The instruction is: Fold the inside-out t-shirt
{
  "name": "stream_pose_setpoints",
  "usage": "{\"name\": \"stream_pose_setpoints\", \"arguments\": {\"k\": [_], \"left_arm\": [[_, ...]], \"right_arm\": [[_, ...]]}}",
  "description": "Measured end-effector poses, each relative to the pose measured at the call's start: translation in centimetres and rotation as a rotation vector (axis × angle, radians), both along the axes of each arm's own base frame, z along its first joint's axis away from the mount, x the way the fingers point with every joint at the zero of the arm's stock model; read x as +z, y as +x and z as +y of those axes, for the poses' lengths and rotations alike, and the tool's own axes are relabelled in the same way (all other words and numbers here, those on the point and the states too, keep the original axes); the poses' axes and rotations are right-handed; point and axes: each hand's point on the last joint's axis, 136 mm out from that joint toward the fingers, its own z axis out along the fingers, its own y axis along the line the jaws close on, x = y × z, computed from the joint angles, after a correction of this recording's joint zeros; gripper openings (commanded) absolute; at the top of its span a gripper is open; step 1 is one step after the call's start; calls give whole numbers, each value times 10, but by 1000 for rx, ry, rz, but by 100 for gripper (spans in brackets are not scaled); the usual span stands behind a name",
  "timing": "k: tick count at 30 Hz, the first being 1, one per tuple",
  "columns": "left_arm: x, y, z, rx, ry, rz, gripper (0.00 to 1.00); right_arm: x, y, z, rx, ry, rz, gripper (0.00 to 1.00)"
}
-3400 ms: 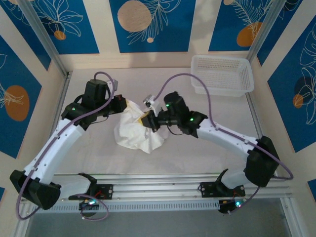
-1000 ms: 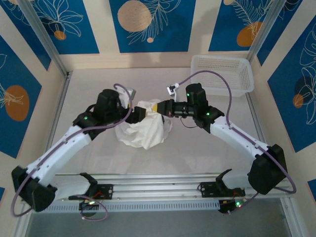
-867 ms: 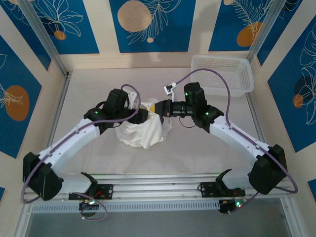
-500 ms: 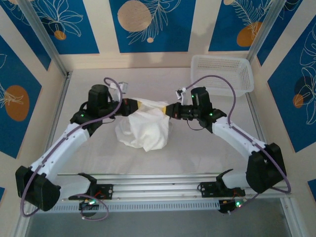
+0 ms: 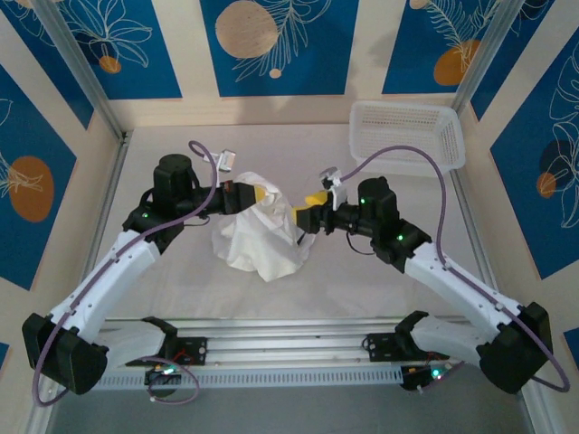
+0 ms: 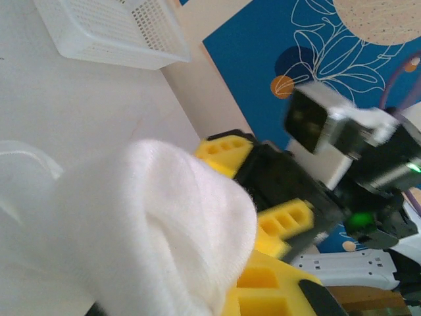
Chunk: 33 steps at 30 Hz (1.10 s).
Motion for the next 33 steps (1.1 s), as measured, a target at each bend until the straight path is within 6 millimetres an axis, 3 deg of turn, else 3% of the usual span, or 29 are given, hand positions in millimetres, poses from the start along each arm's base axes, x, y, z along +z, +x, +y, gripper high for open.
{"name": "stream_pose_setpoints", "arguments": {"k": [4,9,17,24,30,33], "left_arm": [[0,0,0,-1,1,0,0],[-2,-1,0,0,6,7,0],[-5,-2,2,3,14,23,0],[-5,-3,2,3,14,23,0],[-5,-3,2,3,14,23,0],[-5,-2,2,4,15,23,0]], "right_arm": [[12,-5,27,110,-72,-175,60],[15,20,50,105,-114,-188,52],[0,46,48,-28,-182,-158,50],[6,66,35,-148,-223,-153,52],[31,67,60,-54,-182,-69,45],[27,64,68,-8,-181,-14,40]]}}
